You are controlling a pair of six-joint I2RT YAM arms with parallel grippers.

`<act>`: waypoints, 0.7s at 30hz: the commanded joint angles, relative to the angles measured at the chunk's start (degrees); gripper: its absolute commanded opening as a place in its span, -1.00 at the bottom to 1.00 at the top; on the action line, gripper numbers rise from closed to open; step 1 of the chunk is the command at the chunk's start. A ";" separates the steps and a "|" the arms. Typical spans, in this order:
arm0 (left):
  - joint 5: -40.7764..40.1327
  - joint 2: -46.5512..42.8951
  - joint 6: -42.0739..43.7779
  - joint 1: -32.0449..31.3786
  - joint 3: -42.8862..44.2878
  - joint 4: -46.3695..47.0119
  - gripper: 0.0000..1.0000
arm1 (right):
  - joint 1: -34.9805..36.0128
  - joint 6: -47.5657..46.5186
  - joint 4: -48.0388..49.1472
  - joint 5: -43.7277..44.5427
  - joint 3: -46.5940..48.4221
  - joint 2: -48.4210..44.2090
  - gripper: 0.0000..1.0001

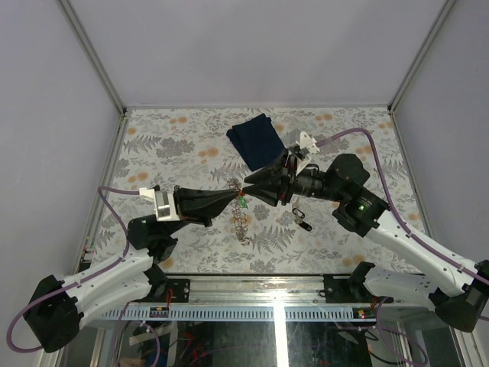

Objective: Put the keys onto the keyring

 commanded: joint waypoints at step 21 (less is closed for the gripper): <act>-0.41 -1.33 1.68 0.22 2.20 4.41 -1.00 | 0.14 7.81 -5.77 -4.53 5.77 2.66 -0.89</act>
